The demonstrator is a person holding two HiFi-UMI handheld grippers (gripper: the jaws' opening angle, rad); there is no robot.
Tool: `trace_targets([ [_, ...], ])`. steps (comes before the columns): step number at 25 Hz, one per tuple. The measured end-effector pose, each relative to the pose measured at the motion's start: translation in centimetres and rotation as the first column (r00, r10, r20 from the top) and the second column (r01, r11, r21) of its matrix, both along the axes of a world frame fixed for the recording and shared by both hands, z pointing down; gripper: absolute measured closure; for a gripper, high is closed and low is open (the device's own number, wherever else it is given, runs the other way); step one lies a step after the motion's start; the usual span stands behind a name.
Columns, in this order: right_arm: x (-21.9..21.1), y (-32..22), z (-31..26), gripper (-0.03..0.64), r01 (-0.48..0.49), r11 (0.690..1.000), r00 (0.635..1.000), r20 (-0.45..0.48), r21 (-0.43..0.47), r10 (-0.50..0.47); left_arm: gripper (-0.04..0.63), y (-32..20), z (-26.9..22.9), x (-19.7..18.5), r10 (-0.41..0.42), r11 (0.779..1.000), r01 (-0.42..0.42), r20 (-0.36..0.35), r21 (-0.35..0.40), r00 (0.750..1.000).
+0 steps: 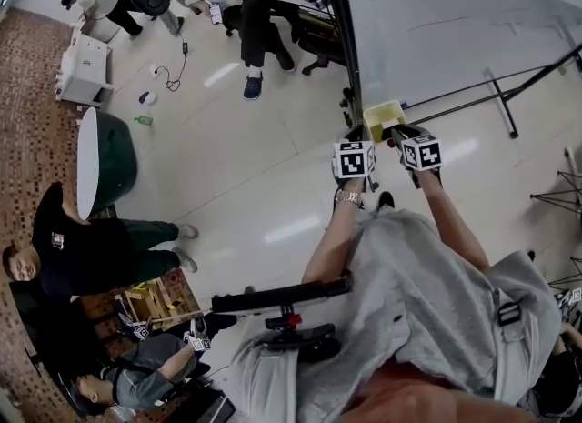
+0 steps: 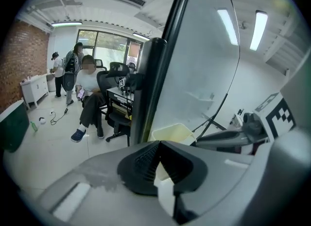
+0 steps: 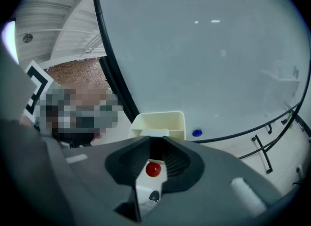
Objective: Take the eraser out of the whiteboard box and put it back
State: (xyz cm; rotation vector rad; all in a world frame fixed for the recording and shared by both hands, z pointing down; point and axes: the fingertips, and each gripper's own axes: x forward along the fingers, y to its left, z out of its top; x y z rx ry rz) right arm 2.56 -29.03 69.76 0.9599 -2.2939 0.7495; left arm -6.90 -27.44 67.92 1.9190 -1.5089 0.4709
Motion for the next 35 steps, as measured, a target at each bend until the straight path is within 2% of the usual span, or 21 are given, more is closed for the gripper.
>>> trace_targets([
  [1, 0.6, 0.3, 0.0, 0.579, 0.0, 1.0, 1.0, -0.008, 0.003, 0.0, 0.591, 0.4, 0.3, 0.9, -0.001, 1.0, 0.001, -0.001, -0.01, 1.0],
  [3, 1.3, 0.7, -0.2, 0.606, 0.011, 1.0, 1.0, 0.0, -0.004, -0.011, 0.592, 1.1, 0.7, 2.3, -0.011, 1.0, 0.011, 0.001, -0.025, 1.0],
  [6, 0.6, 1.5, 0.6, 0.612, 0.05, 0.998, 0.998, 0.029, -0.026, -0.049, 0.592, 2.2, 1.6, 3.3, -0.026, 0.999, 0.026, 0.008, -0.043, 1.0],
  [11, -1.9, 3.0, 1.2, 0.612, 0.12, 0.992, 0.989, 0.087, -0.027, -0.118, 0.592, 4.8, 3.0, 2.8, -0.043, 0.996, 0.045, 0.025, -0.081, 0.999],
  [15, -2.7, 5.5, -0.4, 0.612, 0.116, 0.993, 0.979, 0.168, -0.012, -0.112, 0.591, 6.7, 2.5, 2.6, -0.045, 0.996, 0.047, 0.027, -0.073, 0.999],
  [21, -2.0, 10.3, -0.7, 0.612, 0.101, 0.995, 0.986, 0.133, -0.005, -0.1, 0.591, 11.1, 0.6, 4.2, -0.033, 0.999, 0.033, -0.011, -0.002, 0.999],
  [25, -1.9, 15.8, -0.8, 0.612, 0.117, 0.993, 0.99, 0.074, -0.001, -0.117, 0.592, 16.8, 1.6, 3.8, -0.049, 0.998, 0.048, -0.028, -0.027, 0.998],
  [29, -1.6, 21.1, -1.6, 0.612, 0.159, 0.987, 0.987, 0.036, 0.014, -0.159, 0.592, 19.6, 2.0, 4.4, -0.056, 0.998, 0.054, -0.055, -0.039, 0.997],
  [35, 0.3, 22.1, -2.5, 0.612, 0.146, 0.989, 0.989, 0.027, 0.021, -0.147, 0.592, 20.6, 0.2, 7.8, 0.005, 1.0, -0.005, -0.059, 0.002, 0.998],
])
